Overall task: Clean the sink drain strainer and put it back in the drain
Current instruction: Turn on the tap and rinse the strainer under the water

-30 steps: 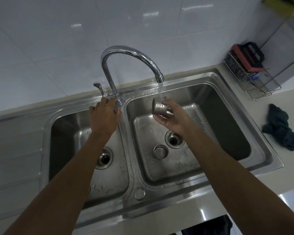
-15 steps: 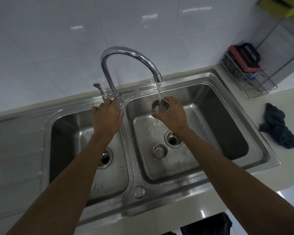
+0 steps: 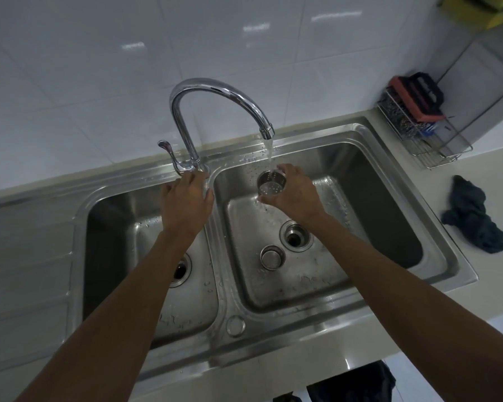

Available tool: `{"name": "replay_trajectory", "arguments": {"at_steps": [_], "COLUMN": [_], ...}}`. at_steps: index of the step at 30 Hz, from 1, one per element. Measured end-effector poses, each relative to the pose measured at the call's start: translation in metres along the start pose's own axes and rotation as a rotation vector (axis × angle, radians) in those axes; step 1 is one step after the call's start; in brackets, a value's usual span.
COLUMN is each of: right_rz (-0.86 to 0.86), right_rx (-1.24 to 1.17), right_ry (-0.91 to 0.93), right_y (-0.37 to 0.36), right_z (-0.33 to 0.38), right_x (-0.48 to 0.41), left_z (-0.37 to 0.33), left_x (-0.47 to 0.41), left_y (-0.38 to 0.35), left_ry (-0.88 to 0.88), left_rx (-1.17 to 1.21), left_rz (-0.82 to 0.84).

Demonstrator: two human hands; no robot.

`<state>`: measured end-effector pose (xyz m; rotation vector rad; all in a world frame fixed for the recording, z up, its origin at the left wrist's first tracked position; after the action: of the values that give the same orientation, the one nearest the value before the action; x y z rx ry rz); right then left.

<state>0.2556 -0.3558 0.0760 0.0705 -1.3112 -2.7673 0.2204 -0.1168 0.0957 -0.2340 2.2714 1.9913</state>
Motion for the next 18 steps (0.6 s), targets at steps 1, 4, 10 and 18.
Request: {"name": "replay_trajectory", "arguments": {"at_steps": [1, 4, 10, 18], "right_rz": [-0.018, -0.021, 0.014, -0.011], "right_rx": [-0.005, -0.039, 0.002, 0.005], "right_ry": [-0.023, 0.013, 0.002, 0.021], "right_y": [0.003, 0.0, -0.002, -0.008], "right_z": [0.001, 0.011, -0.002, -0.003], "right_x": [-0.003, -0.006, 0.004, 0.01], "left_z": [-0.001, -0.003, -0.014, -0.029], "left_x": [0.0, 0.0, -0.001, -0.005], "left_y": [0.0, -0.001, -0.005, -0.011], "left_ry": [-0.003, 0.0, -0.009, -0.034], "left_rx": [0.004, 0.011, 0.014, 0.053], "left_rz": [-0.001, -0.001, 0.017, 0.01]}}
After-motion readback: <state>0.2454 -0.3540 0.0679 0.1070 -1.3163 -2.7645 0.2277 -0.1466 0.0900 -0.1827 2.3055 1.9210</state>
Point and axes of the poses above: each hand's wrist, its own x-axis away from the middle knuckle, its own y-axis out of the back of the hand, z = x × y, the point moved 2 cm from there along -x, towards the middle knuckle, and after that the axes turned 1 degree about x, right-handed, at the moved point
